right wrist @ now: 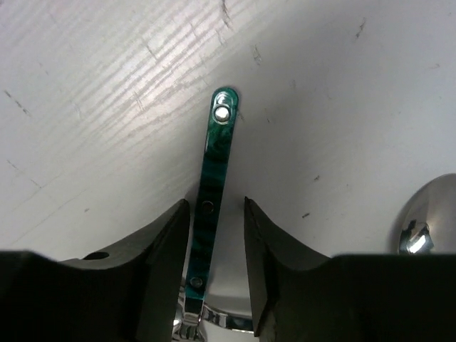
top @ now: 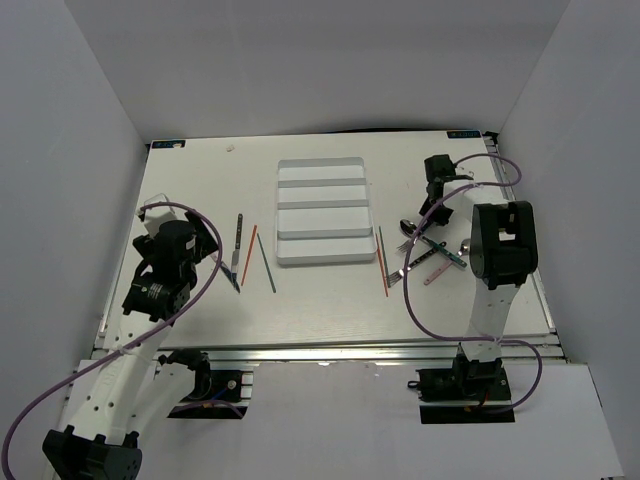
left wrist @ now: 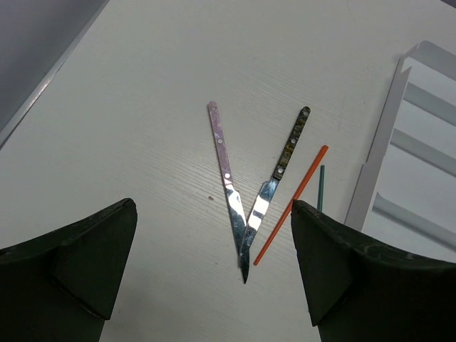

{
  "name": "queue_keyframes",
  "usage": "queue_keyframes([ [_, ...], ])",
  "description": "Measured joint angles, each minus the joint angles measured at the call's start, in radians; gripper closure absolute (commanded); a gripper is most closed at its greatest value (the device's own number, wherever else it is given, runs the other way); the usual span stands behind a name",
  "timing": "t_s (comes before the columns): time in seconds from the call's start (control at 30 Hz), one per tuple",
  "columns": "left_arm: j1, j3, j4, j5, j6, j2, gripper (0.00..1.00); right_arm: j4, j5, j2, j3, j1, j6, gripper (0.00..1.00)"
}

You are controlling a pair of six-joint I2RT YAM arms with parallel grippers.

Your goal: Sort the eating utensils into containers

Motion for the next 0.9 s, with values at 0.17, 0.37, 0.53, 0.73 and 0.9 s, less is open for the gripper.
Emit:
queue_keyframes([
  [0.17, 0.000, 0.000, 0.000, 0.000, 0.000, -0.001, 0.02, 0.007, 0.005, 0.008, 0.002, 0.001, 0.029, 0.82],
  [0.37, 0.000, 0.000, 0.000, 0.000, 0.000, 0.000, 0.02, 0.037, 0.003, -0.024, -0.047, 0.001, 0.089, 1.00],
  [0.53, 0.000, 0.000, 0.000, 0.000, 0.000, 0.000, 0.02, 0.037, -0.029, -0.082, -0.093, 0.001, 0.159, 1.00],
  [0.73, 0.000, 0.000, 0.000, 0.000, 0.000, 0.000, 0.02, 0.034, -0.051, -0.198, -0.085, 0.002, 0.196, 1.00],
  [0.9, 0.000, 0.000, 0.000, 0.000, 0.000, 0.000, 0.02, 0.104, -0.163, -0.271, -0.037, 0.021, 0.098, 1.00],
])
